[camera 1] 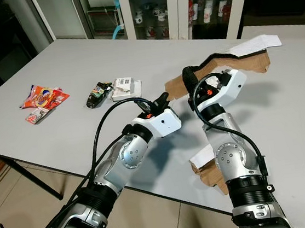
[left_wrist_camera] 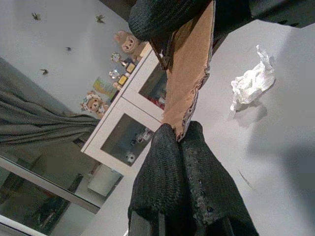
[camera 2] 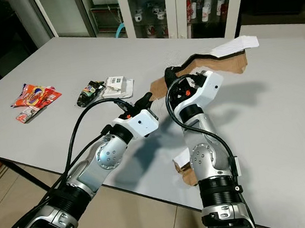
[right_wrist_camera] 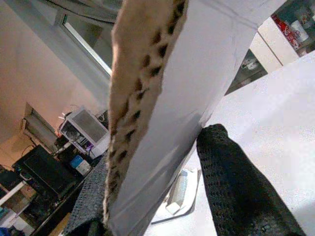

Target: Picking trash to rubbish bin

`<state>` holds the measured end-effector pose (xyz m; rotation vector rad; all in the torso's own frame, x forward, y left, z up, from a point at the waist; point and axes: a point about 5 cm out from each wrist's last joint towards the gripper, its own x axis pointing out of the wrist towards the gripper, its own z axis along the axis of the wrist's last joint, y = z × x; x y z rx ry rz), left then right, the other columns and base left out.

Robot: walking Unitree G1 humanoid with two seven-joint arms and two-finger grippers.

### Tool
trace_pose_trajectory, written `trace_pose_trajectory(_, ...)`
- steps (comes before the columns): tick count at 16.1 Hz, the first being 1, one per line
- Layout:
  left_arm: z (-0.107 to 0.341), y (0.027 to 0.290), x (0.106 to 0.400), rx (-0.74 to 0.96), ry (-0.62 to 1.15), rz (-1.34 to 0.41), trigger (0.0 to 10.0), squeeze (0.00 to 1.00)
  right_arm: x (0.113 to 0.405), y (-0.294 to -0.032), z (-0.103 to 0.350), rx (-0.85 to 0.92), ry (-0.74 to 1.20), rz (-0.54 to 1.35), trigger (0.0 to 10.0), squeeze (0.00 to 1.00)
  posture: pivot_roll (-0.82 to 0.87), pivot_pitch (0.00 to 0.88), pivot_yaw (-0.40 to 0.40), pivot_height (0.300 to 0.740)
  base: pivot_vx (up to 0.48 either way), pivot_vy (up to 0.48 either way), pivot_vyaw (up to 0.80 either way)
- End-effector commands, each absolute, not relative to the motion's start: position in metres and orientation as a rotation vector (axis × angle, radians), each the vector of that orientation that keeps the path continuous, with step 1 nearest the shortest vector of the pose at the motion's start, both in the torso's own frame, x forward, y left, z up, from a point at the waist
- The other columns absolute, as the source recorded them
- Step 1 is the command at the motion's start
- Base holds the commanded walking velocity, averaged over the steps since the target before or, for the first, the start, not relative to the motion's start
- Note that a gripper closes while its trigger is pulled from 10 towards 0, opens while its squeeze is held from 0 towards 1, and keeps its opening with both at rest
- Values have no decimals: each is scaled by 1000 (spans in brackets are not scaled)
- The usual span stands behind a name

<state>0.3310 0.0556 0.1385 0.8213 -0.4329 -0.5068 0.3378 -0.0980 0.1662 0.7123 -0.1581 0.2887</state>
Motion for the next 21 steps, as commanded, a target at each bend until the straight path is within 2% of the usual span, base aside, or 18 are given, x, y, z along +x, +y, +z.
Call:
trace_pose_trajectory(1, 138, 55, 328, 827, -433, -523, 10000, 0, 339, -86, 171, 709, -159, 313, 0, 0, 48, 0, 95, 740, 0, 0, 0)
trace_pose_trajectory(15, 140, 51, 328, 825, -452, -539, 10000, 0, 345, -89, 166, 657, -143, 238, 0, 0, 50, 0, 109, 740, 0, 0, 0)
trace_pose_trajectory(16, 141, 50, 328, 826, -456, -542, 10000, 0, 345, -90, 167, 660, -147, 238, 10000, 0, 47, 0, 111, 740, 0, 0, 0)
trace_pose_trajectory(19, 140, 50, 327, 824, -457, -535, 10000, 0, 345, -92, 168, 682, -154, 232, 10000, 0, 41, 0, 111, 740, 0, 0, 0)
trace_pose_trajectory(20, 139, 48, 327, 817, -453, -556, 10000, 1000, 345, -92, 167, 681, -151, 228, 10000, 0, 37, 0, 113, 740, 0, 0, 0)
trace_pose_trajectory(21, 139, 48, 326, 821, -457, -557, 10000, 1000, 345, -92, 167, 684, -151, 227, 10000, 0, 33, 0, 111, 740, 0, 0, 0)
